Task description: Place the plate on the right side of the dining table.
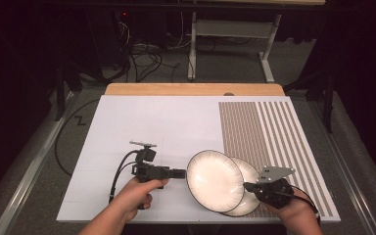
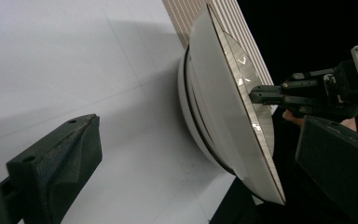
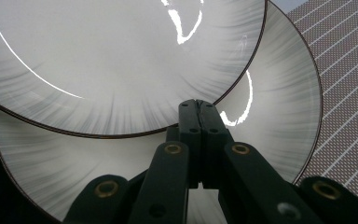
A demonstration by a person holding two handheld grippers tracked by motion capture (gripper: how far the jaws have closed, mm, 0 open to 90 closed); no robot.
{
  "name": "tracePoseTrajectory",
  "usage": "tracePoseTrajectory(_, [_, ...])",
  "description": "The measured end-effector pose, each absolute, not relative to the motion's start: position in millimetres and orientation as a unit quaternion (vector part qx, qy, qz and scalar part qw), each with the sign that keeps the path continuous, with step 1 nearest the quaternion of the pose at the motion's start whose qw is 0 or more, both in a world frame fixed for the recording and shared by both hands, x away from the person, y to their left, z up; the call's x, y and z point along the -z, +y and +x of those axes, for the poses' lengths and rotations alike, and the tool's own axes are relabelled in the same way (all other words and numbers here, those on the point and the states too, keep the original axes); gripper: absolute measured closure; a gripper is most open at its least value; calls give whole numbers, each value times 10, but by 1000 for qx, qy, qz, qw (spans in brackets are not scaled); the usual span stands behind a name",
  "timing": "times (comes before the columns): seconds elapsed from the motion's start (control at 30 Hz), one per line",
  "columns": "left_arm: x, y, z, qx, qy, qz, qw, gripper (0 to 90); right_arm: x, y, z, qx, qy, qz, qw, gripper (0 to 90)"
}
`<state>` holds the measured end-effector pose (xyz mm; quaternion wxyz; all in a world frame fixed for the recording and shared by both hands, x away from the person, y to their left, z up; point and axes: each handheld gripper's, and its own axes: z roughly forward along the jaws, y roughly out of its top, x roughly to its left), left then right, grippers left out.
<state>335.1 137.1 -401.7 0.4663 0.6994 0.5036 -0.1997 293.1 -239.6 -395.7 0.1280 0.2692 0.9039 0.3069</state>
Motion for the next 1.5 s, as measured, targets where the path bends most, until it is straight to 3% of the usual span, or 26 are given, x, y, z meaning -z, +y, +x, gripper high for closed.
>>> tracePoseTrajectory(0.63, [4086,989,3399,252,497,710,430,26,3958,-2396,2931,-308,904,269,127,900])
tracePoseTrajectory(0.87, [4107,944,3443,277,500,705,420,75,3958,-2396,2930,-308,904,269,128,900])
tracePoseTrajectory(1.07, [4107,936,3463,292,497,703,416,182,3959,-2396,2930,-308,904,269,128,900])
tracePoseTrajectory(1.33, [4099,964,3486,290,507,701,410,435,3961,-2395,2929,-309,903,270,127,900])
tracePoseTrajectory(1.5, [4108,959,3499,292,511,701,402,549,3962,-2395,2930,-309,903,270,128,900])
